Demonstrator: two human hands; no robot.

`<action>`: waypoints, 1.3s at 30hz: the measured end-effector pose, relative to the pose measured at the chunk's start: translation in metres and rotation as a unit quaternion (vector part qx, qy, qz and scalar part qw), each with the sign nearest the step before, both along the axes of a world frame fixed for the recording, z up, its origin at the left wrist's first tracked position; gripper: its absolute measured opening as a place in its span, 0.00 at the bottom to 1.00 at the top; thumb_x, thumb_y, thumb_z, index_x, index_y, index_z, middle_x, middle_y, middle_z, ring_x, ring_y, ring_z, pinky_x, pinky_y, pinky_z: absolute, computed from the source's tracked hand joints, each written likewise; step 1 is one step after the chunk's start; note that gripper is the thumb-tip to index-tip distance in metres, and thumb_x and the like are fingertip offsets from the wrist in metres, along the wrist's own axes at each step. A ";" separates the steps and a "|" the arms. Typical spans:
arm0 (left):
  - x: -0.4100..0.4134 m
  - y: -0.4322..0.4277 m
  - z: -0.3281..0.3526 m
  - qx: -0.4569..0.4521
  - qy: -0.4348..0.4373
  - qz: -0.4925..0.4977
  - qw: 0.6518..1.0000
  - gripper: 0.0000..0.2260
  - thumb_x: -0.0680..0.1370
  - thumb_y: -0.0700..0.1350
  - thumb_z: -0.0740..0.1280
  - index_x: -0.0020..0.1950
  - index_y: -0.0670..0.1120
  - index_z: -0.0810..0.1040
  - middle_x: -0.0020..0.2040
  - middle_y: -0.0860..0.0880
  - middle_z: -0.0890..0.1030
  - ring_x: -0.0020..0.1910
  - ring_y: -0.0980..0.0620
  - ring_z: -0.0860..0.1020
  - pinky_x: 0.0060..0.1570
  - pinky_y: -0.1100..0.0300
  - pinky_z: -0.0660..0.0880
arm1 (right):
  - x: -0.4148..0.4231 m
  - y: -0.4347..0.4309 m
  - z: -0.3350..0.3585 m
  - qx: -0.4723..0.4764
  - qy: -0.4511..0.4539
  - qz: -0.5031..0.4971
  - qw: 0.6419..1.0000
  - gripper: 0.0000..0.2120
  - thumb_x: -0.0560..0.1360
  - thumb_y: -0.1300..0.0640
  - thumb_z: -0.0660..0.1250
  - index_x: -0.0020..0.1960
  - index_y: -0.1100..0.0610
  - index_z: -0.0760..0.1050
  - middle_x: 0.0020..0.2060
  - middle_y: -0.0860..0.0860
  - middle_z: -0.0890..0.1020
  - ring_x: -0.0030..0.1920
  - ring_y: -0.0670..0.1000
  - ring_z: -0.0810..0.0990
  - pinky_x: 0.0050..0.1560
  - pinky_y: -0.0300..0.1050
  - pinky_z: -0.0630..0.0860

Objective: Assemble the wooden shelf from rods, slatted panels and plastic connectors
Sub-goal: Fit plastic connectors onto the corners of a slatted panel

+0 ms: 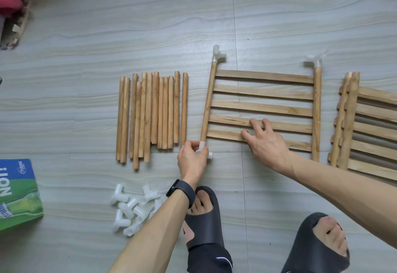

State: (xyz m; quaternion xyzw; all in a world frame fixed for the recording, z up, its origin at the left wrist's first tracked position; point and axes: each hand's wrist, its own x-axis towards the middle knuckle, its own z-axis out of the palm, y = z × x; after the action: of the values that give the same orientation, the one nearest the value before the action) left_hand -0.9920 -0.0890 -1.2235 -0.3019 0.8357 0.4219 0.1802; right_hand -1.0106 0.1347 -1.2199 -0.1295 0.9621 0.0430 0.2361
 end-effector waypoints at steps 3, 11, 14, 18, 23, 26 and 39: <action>-0.002 0.004 -0.001 -0.028 0.008 -0.005 1.000 0.09 0.76 0.47 0.72 0.53 0.50 0.75 0.53 0.50 0.78 0.48 0.53 0.77 0.53 0.53 0.76 | 0.000 0.000 -0.001 0.009 -0.001 0.001 1.000 0.16 0.81 0.56 0.58 0.69 0.49 0.66 0.72 0.58 0.63 0.69 0.66 0.64 0.33 0.49 0.72; 0.003 -0.005 0.007 -0.017 0.007 -0.037 0.999 0.13 0.77 0.59 0.68 0.55 0.53 0.74 0.53 0.54 0.77 0.52 0.54 0.76 0.53 0.57 0.73 | 0.001 0.002 0.000 -0.010 -0.003 -0.011 1.000 0.18 0.81 0.57 0.59 0.70 0.49 0.64 0.74 0.57 0.60 0.72 0.66 0.60 0.41 0.49 0.82; 0.021 -0.035 0.016 -0.134 0.082 -0.031 0.987 0.10 0.79 0.60 0.63 0.53 0.56 0.72 0.50 0.56 0.75 0.48 0.54 0.76 0.46 0.56 0.70 | 0.003 0.002 -0.001 -0.010 0.000 -0.015 1.000 0.19 0.82 0.56 0.59 0.71 0.48 0.63 0.75 0.57 0.58 0.73 0.66 0.58 0.42 0.48 0.82; 0.045 -0.103 0.020 -0.302 0.073 0.087 0.947 0.11 0.79 0.49 0.66 0.59 0.47 0.73 0.58 0.45 0.76 0.59 0.43 0.72 0.59 0.47 0.67 | 0.002 0.001 -0.002 -0.007 -0.002 -0.018 1.000 0.20 0.82 0.55 0.57 0.72 0.46 0.62 0.76 0.56 0.56 0.74 0.66 0.57 0.45 0.48 0.82; 0.077 -0.185 0.024 -0.329 -0.117 0.126 0.929 0.19 0.79 0.49 0.65 0.68 0.46 0.68 0.71 0.39 0.67 0.67 0.36 0.68 0.66 0.43 0.64 | 0.000 0.002 -0.003 -0.015 -0.001 -0.021 1.000 0.19 0.81 0.54 0.58 0.71 0.46 0.62 0.74 0.55 0.56 0.73 0.64 0.56 0.45 0.51 0.83; 0.083 -0.204 0.022 -0.249 -0.198 0.112 0.941 0.16 0.80 0.49 0.65 0.64 0.43 0.73 0.65 0.37 0.72 0.59 0.35 0.75 0.62 0.45 0.73 | 0.000 0.001 -0.003 -0.009 0.003 -0.022 1.000 0.18 0.82 0.54 0.58 0.71 0.47 0.63 0.74 0.56 0.58 0.73 0.65 0.58 0.45 0.51 0.83; -0.014 -0.042 0.074 0.183 0.107 0.131 0.968 0.07 0.79 0.51 0.72 0.53 0.50 0.81 0.51 0.47 0.85 0.48 0.48 0.85 0.48 0.55 0.82 | 0.009 -0.003 0.017 -0.159 -0.030 -0.128 0.978 0.25 0.80 0.44 0.64 0.75 0.50 0.67 0.77 0.54 0.64 0.77 0.59 0.59 0.76 0.55 0.61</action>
State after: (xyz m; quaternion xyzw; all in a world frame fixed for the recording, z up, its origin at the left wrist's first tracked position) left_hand -1.0059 -0.1306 -1.1500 -0.3234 0.7120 0.6175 0.0848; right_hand -1.0020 0.1322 -1.2033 -0.0424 0.9578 -0.1451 0.2446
